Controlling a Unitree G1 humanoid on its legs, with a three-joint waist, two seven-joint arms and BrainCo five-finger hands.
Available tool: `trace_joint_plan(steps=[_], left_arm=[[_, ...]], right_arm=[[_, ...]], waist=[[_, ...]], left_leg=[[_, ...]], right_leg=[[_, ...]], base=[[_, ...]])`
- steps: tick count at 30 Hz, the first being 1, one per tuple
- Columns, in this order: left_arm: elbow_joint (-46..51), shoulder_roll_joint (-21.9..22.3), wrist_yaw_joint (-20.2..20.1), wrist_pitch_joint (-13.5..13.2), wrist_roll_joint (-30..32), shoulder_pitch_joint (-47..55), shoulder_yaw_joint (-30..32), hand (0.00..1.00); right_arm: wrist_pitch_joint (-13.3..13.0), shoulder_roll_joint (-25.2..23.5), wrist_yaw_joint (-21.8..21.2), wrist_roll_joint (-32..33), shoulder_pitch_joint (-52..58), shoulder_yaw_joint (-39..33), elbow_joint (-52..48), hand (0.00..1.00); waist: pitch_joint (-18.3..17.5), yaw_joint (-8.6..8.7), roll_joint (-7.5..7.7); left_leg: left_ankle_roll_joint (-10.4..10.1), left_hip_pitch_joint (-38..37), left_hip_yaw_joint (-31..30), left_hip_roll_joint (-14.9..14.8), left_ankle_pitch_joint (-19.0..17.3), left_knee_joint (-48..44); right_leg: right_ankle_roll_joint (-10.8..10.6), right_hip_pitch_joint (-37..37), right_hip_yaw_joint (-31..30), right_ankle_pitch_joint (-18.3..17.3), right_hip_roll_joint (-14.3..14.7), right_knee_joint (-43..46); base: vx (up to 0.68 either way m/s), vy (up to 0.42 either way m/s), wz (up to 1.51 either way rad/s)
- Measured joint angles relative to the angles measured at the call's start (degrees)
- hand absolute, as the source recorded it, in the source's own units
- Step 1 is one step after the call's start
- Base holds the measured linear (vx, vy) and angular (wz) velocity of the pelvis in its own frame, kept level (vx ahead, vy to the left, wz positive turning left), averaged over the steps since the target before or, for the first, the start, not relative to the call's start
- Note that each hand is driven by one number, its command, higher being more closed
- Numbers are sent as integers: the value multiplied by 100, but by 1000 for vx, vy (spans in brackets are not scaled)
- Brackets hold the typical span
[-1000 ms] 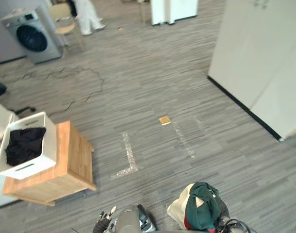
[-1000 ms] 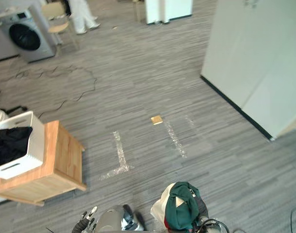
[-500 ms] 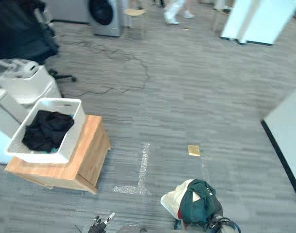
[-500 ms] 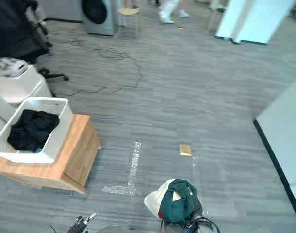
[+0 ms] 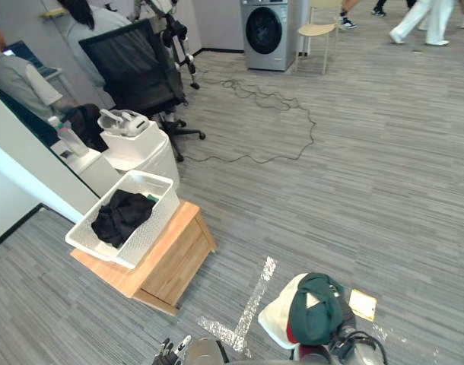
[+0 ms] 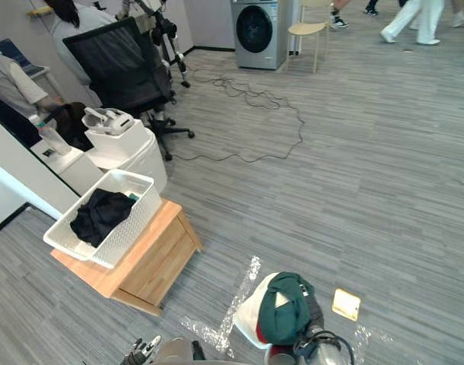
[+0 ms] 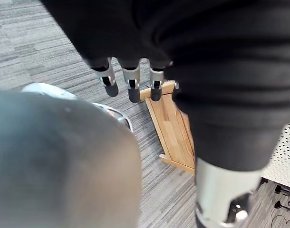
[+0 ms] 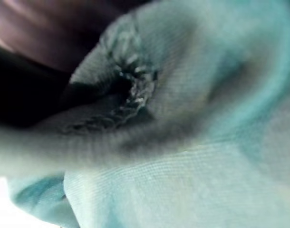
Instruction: Tidy the bed and pick cloth on bed and put in laundry
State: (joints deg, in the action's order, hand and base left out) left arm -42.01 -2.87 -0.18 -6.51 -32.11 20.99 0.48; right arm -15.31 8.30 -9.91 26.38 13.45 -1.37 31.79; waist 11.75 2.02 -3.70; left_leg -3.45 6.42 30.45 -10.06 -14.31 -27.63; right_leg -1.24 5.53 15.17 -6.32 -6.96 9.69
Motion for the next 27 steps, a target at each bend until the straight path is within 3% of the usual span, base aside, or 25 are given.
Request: trace_joint_plan(steps=[1,2,4,5,6,7,8,9,10,11,13,15,16,18,19,20,21,22,23,24,25,27], left_arm=[[22,-11,9,-11,-36,6,-7,0],[79,-23,19,-34,-106,34,-43,0],[99,-12,18,-48,-105,33,-64,0],[105,-33,-6,-41,-106,34,-58,0],[171,-197,-90,-46,-103,46,-51,0],[175,-249,-88,-39,-76,35,-60,0],[100,-338,-69,-40,31,-83,-11,0],[71,-404,5,-28,159,-158,-37,0],[52,-445,41,-4,238,-209,-58,0],[38,-497,67,7,361,-259,-89,0],[17,-536,68,55,428,-295,-127,0],[-75,-581,66,119,600,-454,-271,0],[-72,-596,57,119,645,-472,-295,0],[-54,-703,31,116,694,-462,-372,0],[6,-783,25,105,693,-387,-368,0],[60,-743,22,104,694,-321,-368,0],[119,-660,12,93,694,-258,-381,0],[229,-433,-23,64,639,-112,-316,0],[218,-349,-68,95,616,-75,-312,0],[223,-307,-116,95,555,-40,-265,0],[218,-213,-190,90,455,49,-201,0],[202,-225,-320,68,409,80,-218,0]], right_arm=[[7,19,5,0,-90,-30,115,100],[20,20,11,1,-138,-89,160,100],[22,41,12,1,-142,-89,161,100],[26,25,12,-2,-138,-89,164,100],[42,-72,12,-5,-116,-89,168,100],[41,-121,15,-4,-87,-88,169,100],[36,-111,42,-1,-66,-89,207,100],[32,-135,119,1,-140,-67,302,100],[30,-190,124,2,-193,-64,333,100],[-9,-339,127,9,-144,-51,357,100],[-108,-405,142,16,-90,32,365,100],[-240,-415,233,133,-43,51,335,100],[-249,-418,249,149,-57,51,305,100],[-354,-498,337,236,-41,45,208,100],[-420,-578,360,241,-22,56,207,100],[-451,-530,353,242,-23,75,221,100],[-449,-500,359,242,-73,79,234,100],[-513,-438,409,256,-79,144,-22,100],[-533,-420,437,277,-68,156,-73,100],[-546,-435,488,298,-79,165,-102,100],[-579,-449,583,385,-68,184,-107,100],[-694,-484,782,466,-137,111,-79,100]], waist=[[27,-4,31],[38,-32,52],[42,-58,51],[43,-58,78],[39,-81,310],[5,-88,427],[17,-114,492],[96,-86,574],[127,-38,523],[255,38,545],[328,54,465],[364,77,395],[359,89,403],[322,69,526],[276,47,691],[200,22,708],[191,1,588],[201,40,305],[234,52,224],[246,27,140],[217,-18,72],[215,-78,96]], left_leg=[[-14,-5,79,171,82,505],[159,-69,286,300,408,1096],[348,-140,632,272,461,1273],[635,-146,628,292,533,1243],[895,-116,625,461,493,1024],[966,-143,618,532,439,918],[1012,-178,476,724,322,915],[1077,-274,203,928,287,1063],[1095,-366,19,984,292,1109],[1146,-630,-381,1068,319,1262],[1143,-886,-764,1110,333,1431],[1045,-1256,-1397,1125,383,1673],[1004,-1312,-1534,1155,382,1724],[843,-1454,-1784,1326,303,1783],[651,-1570,-1741,1477,180,1712],[446,-1634,-1672,1479,-1,1461],[343,-1545,-1621,1371,-48,1120],[246,-768,-1222,858,20,-671],[96,-474,-1109,578,170,-1349],[108,-221,-1013,339,324,-1914],[195,-15,-970,132,193,-2181],[196,-112,-978,107,107,-1124]], right_leg=[[-16,57,73,-10,-2,-44],[-101,160,225,-78,15,-90],[-170,242,398,-389,25,-13],[-212,242,474,-589,-27,157],[-412,221,701,-1022,-369,635],[-568,204,852,-1168,-552,901],[-583,-189,772,-1258,-927,2290],[-399,-865,476,-708,-1256,3773],[-354,-1060,331,-694,-1274,4201],[-395,-1258,105,-880,-1117,4412],[-430,-1396,-69,-1058,-842,3990],[-474,-1513,-527,-1067,-276,2654],[-501,-1582,-661,-1014,-157,2351],[-254,-1684,-914,-477,-63,1576],[68,-1697,-874,187,-126,1357],[-49,-1632,-794,251,-183,1452],[6,-1577,-741,187,-137,1422],[-26,-1266,-561,-25,-70,1100],[-15,-1129,-566,-29,-3,951],[7,-975,-581,-23,58,839],[84,-779,-645,-48,105,765],[44,-677,-927,-134,101,789]], base=[[247,37,37],[291,59,36],[224,137,37],[189,182,65],[250,239,70],[257,179,92],[326,231,102],[249,170,116],[445,279,156],[419,209,155],[383,108,143],[382,34,147],[353,13,137],[301,-15,109],[428,-98,103],[427,-113,85],[478,-152,64],[291,-68,32],[284,-44,25],[232,30,-15],[292,11,-41],[250,17,-73]])
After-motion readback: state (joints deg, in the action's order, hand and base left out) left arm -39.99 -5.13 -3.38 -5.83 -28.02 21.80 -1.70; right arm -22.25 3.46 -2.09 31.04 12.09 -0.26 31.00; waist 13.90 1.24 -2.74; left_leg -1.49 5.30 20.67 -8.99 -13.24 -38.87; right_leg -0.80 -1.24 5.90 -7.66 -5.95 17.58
